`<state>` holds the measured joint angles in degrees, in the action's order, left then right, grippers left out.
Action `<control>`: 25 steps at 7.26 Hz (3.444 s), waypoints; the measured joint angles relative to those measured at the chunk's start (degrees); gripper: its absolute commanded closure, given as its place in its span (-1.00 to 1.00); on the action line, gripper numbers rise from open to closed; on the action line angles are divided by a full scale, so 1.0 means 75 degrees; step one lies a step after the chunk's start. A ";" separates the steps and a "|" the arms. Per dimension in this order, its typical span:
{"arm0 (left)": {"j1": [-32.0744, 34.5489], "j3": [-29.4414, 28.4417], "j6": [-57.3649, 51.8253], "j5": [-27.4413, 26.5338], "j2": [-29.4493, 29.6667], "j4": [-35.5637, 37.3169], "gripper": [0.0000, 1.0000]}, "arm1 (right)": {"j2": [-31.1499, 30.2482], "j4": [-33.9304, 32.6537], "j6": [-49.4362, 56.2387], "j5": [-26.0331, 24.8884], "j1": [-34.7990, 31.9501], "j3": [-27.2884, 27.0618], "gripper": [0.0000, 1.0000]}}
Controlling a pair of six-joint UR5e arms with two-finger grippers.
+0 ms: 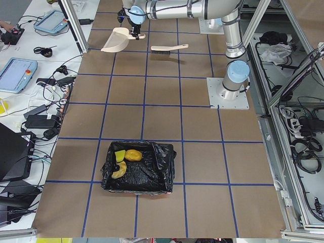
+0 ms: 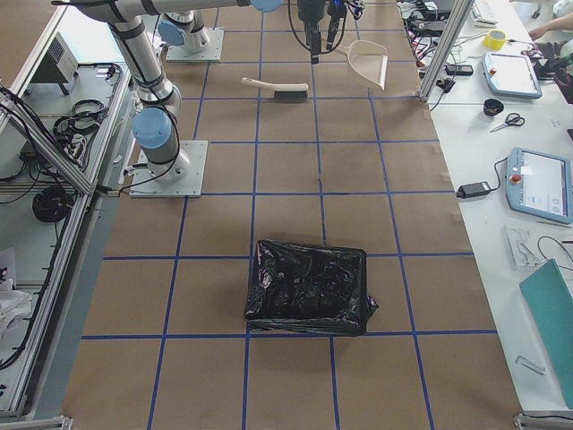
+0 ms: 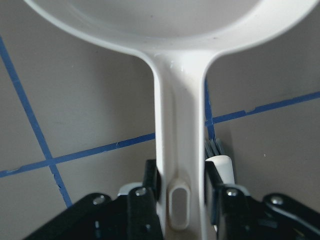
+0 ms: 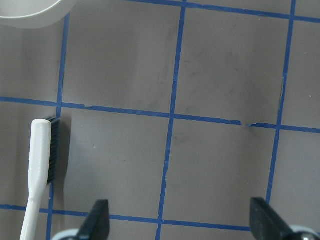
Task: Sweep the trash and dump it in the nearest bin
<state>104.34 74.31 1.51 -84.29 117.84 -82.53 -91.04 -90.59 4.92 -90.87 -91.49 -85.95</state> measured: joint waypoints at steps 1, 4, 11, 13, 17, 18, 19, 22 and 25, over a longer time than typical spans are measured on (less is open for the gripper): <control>0.0159 -0.0116 0.0216 0.0005 0.0232 0.0064 1.00 | -0.0001 0.0002 0.0000 0.0001 0.0000 -0.0004 -1.00; 0.0363 -0.0205 0.0526 0.0263 0.0691 0.0414 1.00 | -0.0002 -0.0002 0.0000 -0.0018 -0.0010 -0.0015 -1.00; 0.0455 -0.0058 0.0475 0.0228 0.1020 0.0785 -0.29 | -0.0002 -0.0014 0.0000 -0.0002 -0.0012 -0.0043 -1.00; 0.0455 0.0004 0.0526 0.0219 0.0977 0.0805 -0.77 | -0.0002 -0.0014 0.0000 -0.0001 -0.0012 -0.0050 -1.00; 0.0427 -0.0003 0.0927 0.0143 0.0817 0.0787 -1.00 | -0.0002 -0.0014 0.0000 0.0006 -0.0012 -0.0059 -1.00; 0.0368 0.0009 0.0883 -0.0103 0.0638 0.0740 -1.00 | -0.0002 -0.0015 0.0000 0.0006 -0.0012 -0.0059 -1.00; 0.0292 0.0086 0.0843 -0.0402 0.0405 0.0699 -1.00 | -0.0003 -0.0017 0.0000 0.0005 -0.0012 -0.0059 -1.00; -0.0395 0.0745 0.0857 -0.0945 -0.0527 0.0708 -1.00 | -0.0002 -0.0018 0.0000 0.0000 -0.0012 -0.0059 -1.00; -0.0906 0.1377 0.0828 -0.1217 -0.1457 0.0641 -1.00 | -0.0003 -0.0016 0.0000 -0.0001 -0.0012 -0.0059 -1.00</control>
<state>97.54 84.64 7.72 -93.42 106.91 -77.73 -91.06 -90.71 4.92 -90.88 -91.58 -86.40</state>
